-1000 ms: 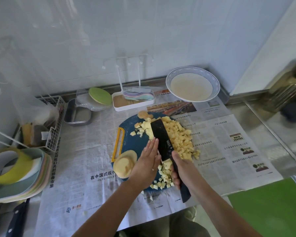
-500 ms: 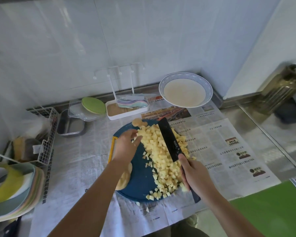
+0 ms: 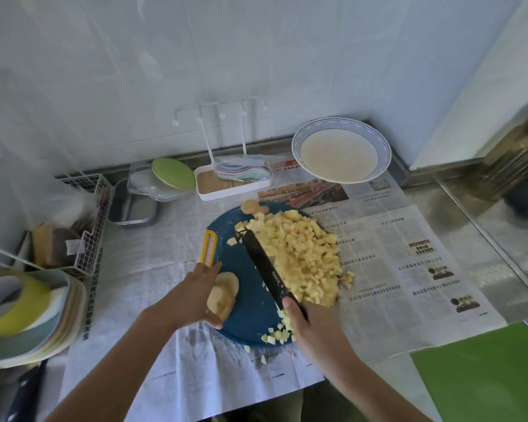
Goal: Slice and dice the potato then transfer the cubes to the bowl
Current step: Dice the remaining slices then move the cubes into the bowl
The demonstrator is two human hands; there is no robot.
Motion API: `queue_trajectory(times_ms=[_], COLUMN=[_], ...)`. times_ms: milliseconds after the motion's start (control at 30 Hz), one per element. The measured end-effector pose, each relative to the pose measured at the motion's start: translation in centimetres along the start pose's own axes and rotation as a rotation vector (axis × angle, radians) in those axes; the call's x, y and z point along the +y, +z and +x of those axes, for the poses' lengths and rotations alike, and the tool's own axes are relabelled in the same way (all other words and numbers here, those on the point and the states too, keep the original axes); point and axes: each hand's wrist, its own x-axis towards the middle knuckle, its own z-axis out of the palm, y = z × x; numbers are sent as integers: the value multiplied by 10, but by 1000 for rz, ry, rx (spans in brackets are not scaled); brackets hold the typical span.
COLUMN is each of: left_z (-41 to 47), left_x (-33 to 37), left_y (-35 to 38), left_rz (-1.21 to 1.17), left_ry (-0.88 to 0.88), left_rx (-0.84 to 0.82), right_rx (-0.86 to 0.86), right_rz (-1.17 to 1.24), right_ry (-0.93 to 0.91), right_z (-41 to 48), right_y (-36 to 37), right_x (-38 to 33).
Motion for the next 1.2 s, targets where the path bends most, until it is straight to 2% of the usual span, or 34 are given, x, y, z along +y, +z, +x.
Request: queue_trajectory(times_ms=[200,400,533,667,767,867,967,1067,1200], left_z=[-3,8,10,11,9,9,8,5,3], left_x=[-5,5,9,12,21,27,23,13,4], left_y=[22,21,27,29,30,24,18,18,16], left_rz=[-119,-155,-294,-265,-134,-88,-17,48,41], left_ry=[33,-20,-29,-15,-130,-145,-84,53,194], left_rx=[252,290,371,331,361,334,248,149,91], right_rx=[-31,-20,11,16,23,30,17,-9,-42], right_rz=[-34,4,-16,3,0,3,46,117,65], right_ry=[51,77,90,96,102,103,121,155,144], right_z=[-9,-7,-6,-4,-5,-7,-9,-10,-13], right_y=[27,47,56,59,59,59,57,52,46], right_x=[-11,-16,-13,-10,-10,-10,-12,-14,-11])
